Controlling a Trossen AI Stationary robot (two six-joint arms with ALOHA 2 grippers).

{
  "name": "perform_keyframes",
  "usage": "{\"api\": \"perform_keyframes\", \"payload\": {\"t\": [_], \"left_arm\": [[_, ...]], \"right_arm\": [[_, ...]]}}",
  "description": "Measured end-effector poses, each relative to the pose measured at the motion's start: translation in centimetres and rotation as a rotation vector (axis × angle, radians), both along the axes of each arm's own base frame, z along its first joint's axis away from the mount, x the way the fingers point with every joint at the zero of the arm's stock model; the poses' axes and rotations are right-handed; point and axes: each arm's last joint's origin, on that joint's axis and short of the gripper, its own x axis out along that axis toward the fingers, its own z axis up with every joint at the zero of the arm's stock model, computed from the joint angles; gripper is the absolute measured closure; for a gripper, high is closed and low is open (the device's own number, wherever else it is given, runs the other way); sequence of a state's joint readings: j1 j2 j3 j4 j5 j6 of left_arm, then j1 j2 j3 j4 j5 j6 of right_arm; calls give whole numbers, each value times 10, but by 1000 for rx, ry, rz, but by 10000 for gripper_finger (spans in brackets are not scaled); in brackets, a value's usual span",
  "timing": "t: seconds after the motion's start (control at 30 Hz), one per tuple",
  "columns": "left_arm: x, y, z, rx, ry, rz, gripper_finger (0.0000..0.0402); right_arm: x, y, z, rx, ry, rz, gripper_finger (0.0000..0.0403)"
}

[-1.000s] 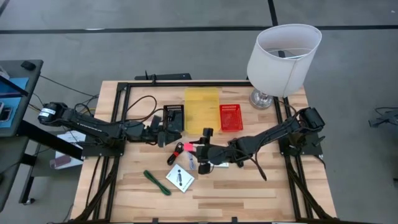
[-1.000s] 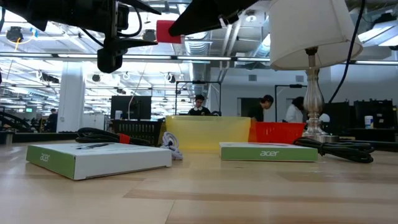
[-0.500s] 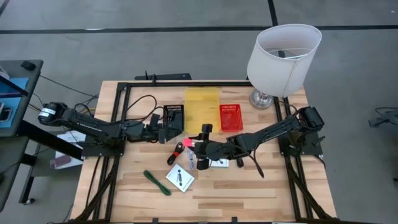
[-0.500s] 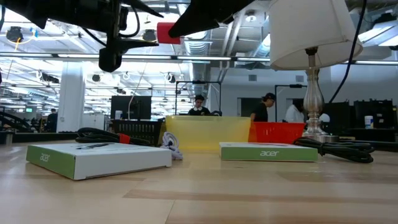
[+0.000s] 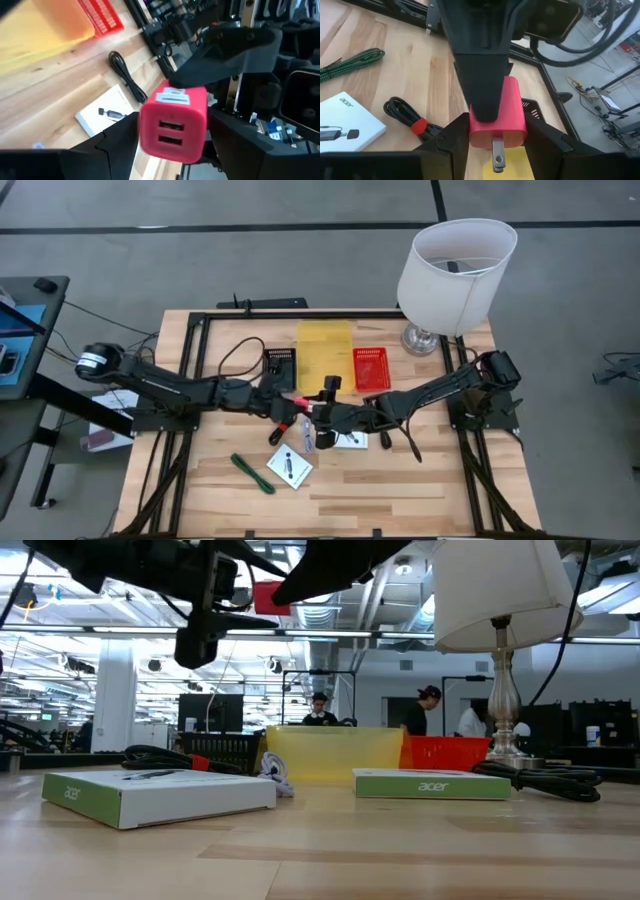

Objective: Pick and place items into bin
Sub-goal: Put the pink charger adapter into the black bin

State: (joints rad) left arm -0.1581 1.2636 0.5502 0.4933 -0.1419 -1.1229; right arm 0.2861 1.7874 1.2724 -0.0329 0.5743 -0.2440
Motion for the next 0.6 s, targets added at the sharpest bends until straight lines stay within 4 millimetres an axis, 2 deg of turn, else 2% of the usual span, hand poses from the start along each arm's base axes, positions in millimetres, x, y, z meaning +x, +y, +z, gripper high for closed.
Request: {"api": "perform_keyframes", "payload": {"t": [0.47,0.6], "left_arm": [[4,0,1,46,1,-12,172],[4,0,1,61,4,-16,196]], "right_arm": [[-1,0,-2,1,16,-2,255],[-1,0,-1,1,15,-2,255]]}}
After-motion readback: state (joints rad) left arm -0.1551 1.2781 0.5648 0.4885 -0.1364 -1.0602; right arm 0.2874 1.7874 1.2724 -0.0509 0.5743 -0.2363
